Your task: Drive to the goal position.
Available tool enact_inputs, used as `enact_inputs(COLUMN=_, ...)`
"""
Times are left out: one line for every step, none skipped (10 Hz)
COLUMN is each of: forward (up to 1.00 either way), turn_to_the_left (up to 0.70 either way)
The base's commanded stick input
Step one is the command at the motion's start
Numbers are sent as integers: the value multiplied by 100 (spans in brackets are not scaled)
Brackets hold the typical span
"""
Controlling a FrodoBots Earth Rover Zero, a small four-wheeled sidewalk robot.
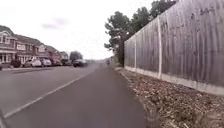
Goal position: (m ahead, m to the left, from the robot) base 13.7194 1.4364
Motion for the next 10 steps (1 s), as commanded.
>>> enact_inputs(forward=100, turn_to_the_left=0)
enact_inputs(forward=100, turn_to_the_left=0)
enact_inputs(forward=100, turn_to_the_left=0)
enact_inputs(forward=100, turn_to_the_left=0)
enact_inputs(forward=100, turn_to_the_left=0)
enact_inputs(forward=100, turn_to_the_left=0)
enact_inputs(forward=100, turn_to_the_left=0)
enact_inputs(forward=100, turn_to_the_left=0)
enact_inputs(forward=100, turn_to_the_left=0)
enact_inputs(forward=100, turn_to_the_left=0)
